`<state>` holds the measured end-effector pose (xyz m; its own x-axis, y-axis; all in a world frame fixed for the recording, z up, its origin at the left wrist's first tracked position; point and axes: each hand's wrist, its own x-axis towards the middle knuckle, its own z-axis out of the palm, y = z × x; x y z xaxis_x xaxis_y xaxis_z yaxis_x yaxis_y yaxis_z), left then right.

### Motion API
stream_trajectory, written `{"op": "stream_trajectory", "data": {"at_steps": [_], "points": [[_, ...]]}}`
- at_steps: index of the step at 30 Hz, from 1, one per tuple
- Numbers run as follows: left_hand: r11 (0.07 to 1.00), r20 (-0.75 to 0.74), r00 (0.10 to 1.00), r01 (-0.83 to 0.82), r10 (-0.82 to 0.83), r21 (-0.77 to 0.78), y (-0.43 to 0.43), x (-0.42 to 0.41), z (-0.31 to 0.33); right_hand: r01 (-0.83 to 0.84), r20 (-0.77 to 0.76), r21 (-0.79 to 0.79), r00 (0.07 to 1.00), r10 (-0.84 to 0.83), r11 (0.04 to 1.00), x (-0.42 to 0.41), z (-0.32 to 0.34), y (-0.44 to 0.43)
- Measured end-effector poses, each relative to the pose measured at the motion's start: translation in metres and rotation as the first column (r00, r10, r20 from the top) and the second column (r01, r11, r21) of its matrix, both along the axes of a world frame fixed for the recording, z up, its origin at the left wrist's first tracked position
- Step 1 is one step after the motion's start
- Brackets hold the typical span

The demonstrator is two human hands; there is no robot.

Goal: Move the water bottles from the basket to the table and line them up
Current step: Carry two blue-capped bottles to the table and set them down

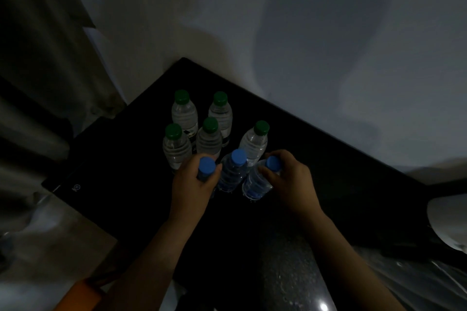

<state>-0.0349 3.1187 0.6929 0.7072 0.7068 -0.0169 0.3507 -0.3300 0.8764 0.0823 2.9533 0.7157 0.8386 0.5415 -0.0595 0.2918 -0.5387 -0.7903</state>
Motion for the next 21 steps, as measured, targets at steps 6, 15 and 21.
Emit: {"op": "stream_trajectory", "data": {"at_steps": [6, 15, 21], "points": [[0.999, -0.084, 0.996, 0.044, -0.042, 0.022, 0.004, 0.002, 0.009, 0.011, 0.0, -0.023, 1.0, -0.011, 1.0, 0.002, -0.001, -0.003], [0.937, -0.288, 0.895, 0.349, -0.34, -0.02, 0.021, 0.008, 0.064, 0.015, -0.075, -0.085, 0.997, -0.021, 0.996, -0.001, 0.002, -0.018], [0.861, -0.271, 0.845, 0.5, -0.46, 0.096, 0.01, 0.01, 0.096, 0.019, -0.029, -0.19, 0.999, -0.025, 0.982, -0.011, 0.01, -0.025]]}}
